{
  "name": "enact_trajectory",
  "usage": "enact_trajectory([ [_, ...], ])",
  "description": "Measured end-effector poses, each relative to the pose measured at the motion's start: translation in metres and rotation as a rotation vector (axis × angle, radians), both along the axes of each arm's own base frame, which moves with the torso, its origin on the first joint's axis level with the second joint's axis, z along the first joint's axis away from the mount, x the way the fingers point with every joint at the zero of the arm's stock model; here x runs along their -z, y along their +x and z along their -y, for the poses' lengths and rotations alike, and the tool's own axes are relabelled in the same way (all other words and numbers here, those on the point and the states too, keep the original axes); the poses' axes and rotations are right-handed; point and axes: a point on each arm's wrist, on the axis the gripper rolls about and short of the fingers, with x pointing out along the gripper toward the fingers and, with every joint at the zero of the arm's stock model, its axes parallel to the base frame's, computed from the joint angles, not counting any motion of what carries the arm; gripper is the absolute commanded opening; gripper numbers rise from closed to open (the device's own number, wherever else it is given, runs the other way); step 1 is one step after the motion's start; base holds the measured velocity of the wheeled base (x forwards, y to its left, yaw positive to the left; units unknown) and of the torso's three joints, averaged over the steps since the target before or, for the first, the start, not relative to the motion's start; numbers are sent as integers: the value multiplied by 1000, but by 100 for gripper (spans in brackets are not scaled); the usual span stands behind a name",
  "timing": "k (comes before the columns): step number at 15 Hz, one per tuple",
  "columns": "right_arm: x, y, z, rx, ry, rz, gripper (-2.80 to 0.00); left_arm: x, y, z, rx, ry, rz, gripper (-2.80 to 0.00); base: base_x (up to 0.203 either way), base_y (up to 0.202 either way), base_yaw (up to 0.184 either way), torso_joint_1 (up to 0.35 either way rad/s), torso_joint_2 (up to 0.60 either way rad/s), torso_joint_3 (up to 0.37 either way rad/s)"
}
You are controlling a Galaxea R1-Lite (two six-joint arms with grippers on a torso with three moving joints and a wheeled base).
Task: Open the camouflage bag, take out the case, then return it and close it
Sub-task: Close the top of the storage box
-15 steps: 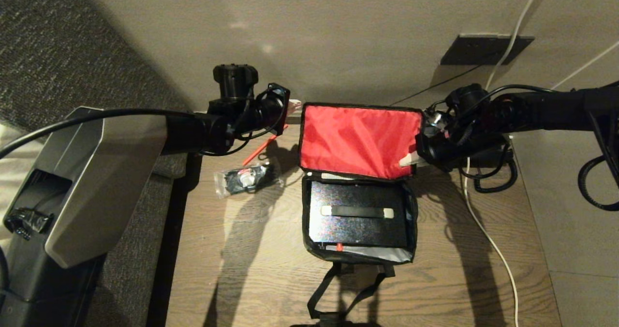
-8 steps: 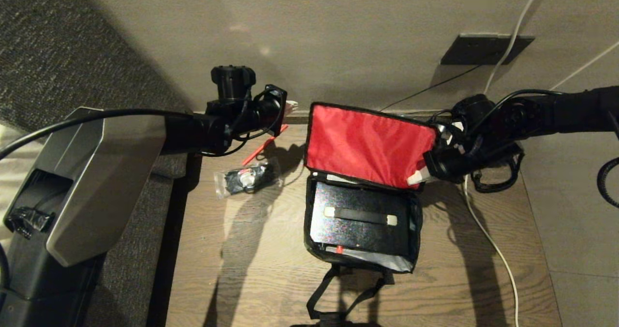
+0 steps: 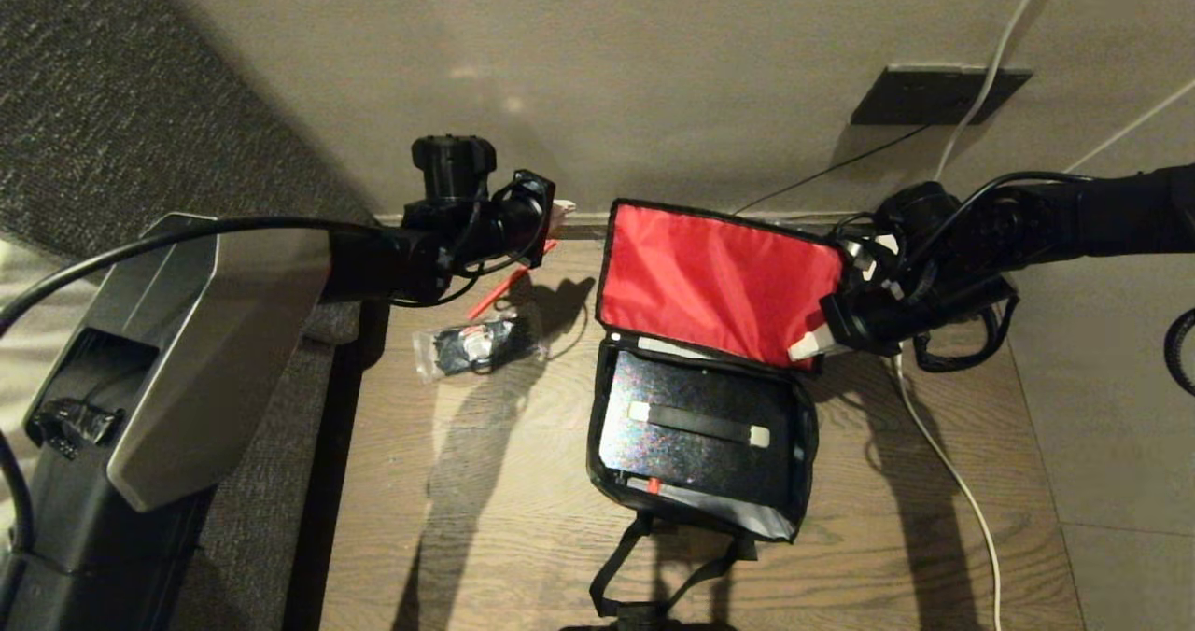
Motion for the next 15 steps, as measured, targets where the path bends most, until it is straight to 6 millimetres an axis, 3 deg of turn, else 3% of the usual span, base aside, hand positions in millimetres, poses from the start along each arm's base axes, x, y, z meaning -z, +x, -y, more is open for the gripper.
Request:
enact_trajectory([
  [2, -1, 0, -1, -2, 1, 3, -280, 12, -1, 14, 36, 7, -25, -280, 0, 0, 0, 0, 0, 0],
  [3, -1, 0, -1, -2, 1, 4, -280, 17, -2, 22, 55, 8, -41, -127, 0, 0, 0, 0, 0, 0],
  [4, -1, 0, -1, -2, 2, 5, -280, 21, -4, 28, 75, 7, -57, 0, 0, 0, 0, 0, 0, 0],
  [15, -4, 1, -5, -4, 8, 16, -280, 42, 6, 33, 142, -37, -22, 0, 0, 0, 0, 0, 0, 0],
])
